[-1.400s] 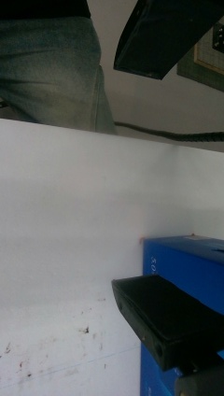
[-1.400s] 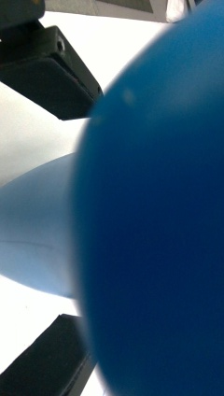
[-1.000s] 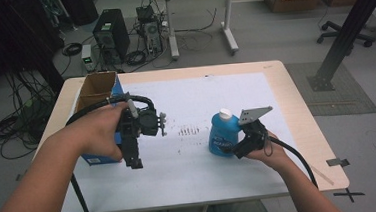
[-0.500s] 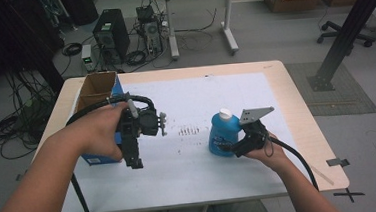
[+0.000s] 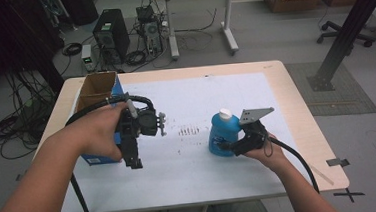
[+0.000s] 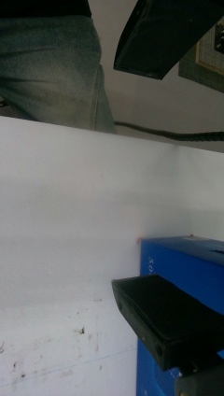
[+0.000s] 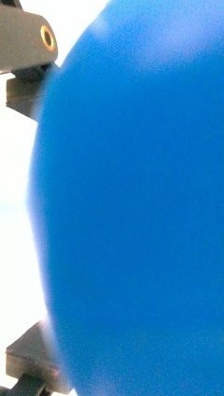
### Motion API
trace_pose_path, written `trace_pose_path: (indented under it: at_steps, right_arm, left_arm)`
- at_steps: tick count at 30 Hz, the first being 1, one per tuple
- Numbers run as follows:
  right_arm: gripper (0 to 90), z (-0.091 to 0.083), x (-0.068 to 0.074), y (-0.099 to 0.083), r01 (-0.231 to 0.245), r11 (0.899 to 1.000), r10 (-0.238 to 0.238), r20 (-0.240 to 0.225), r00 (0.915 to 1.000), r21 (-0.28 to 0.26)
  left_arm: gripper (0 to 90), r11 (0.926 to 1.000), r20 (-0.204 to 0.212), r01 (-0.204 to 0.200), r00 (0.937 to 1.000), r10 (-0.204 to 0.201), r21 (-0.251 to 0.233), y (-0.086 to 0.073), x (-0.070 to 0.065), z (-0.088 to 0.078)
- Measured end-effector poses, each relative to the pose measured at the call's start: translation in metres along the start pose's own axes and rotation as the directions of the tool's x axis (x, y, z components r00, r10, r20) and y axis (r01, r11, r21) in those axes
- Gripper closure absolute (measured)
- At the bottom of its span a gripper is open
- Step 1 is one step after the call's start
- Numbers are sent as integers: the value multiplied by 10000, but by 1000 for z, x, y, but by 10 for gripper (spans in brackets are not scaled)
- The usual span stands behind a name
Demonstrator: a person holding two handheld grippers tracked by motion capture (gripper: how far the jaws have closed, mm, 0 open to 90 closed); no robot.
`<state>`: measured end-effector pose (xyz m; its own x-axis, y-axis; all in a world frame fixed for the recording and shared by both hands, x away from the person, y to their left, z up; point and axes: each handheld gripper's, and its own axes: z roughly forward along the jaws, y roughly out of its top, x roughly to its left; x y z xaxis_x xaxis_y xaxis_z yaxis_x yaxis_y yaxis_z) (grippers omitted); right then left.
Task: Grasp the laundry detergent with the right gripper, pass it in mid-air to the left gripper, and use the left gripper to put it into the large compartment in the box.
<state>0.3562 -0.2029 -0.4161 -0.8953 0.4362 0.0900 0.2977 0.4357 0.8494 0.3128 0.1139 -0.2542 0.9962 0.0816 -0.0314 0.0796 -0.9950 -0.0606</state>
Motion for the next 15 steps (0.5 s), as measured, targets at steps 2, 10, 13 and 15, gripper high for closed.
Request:
trace_pose_path:
  at_steps: [2, 10, 13, 15]
  right_arm:
    - [142, 0, 0, -1, 1, 10000, -1, 21, 10000, -18]
    - [180, 0, -1, -2, -4, 10000, 4, 21, 10000, -11]
    - [199, 0, -1, -2, 12, 10000, -12, 21, 10000, 16]
    - [211, 0, -1, -3, 22, 10000, -22, 19, 10000, 4]
  left_arm:
    - [4, 10000, 17, -5, 10000, 5, 8, 0, 0, 0]
    - [4, 10000, 10, -21, 10000, 21, -8, 1, 0, 0]
    - [4, 10000, 13, -15, 10000, 15, -3, 1, 1, 1]
    - [4, 10000, 15, 2, 10000, -2, 6, 1, 1, 1]
